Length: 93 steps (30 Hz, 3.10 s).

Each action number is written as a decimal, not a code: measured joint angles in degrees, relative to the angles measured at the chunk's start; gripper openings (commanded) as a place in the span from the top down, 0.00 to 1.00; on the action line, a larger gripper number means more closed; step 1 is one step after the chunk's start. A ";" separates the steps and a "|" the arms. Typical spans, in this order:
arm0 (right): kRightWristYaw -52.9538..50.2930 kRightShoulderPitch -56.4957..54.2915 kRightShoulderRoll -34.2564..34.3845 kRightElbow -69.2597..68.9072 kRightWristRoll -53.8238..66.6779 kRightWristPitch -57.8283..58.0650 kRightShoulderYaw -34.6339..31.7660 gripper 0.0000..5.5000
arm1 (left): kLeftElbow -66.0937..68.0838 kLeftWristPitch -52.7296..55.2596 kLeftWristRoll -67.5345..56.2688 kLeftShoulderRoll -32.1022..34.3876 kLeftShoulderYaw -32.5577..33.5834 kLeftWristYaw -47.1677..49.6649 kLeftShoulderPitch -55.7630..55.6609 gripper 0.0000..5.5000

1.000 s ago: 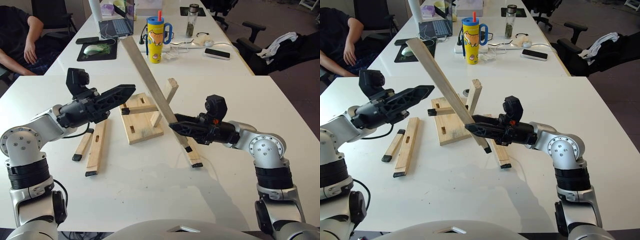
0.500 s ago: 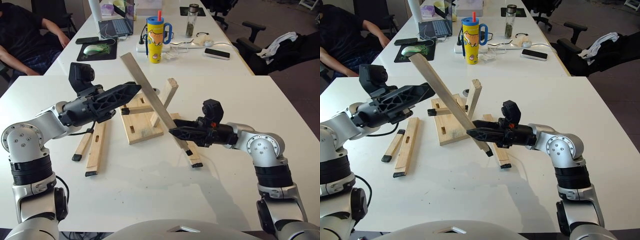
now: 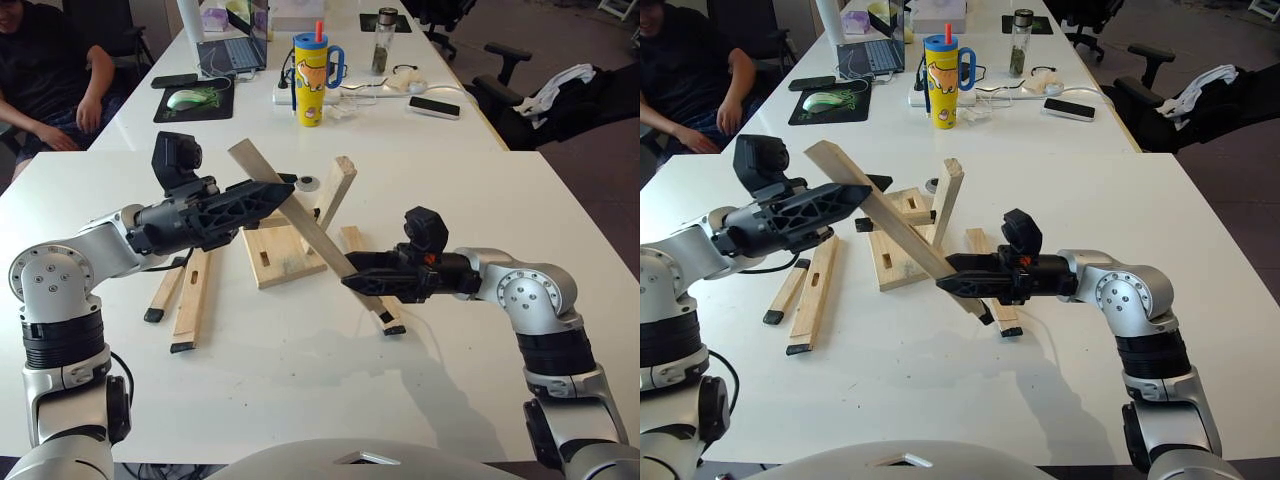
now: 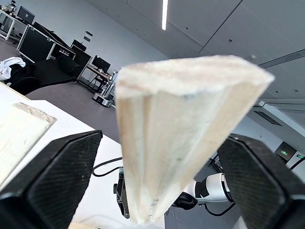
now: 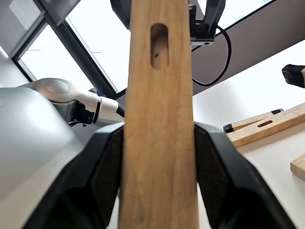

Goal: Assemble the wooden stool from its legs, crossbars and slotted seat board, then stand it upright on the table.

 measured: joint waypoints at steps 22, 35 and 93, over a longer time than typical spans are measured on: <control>-0.06 0.60 -0.45 1.16 -2.13 1.14 -0.64 0.46 | 2.08 -0.18 9.13 2.99 -1.58 -8.07 4.38 0.62; -21.00 9.27 11.51 2.13 -15.41 -10.78 0.70 0.32 | 8.79 -7.96 23.88 14.07 4.24 -18.35 13.13 0.62; -40.49 7.17 31.75 20.60 -34.66 -28.56 4.27 0.32 | 27.03 -38.76 57.13 15.66 -9.05 -42.10 -8.96 0.62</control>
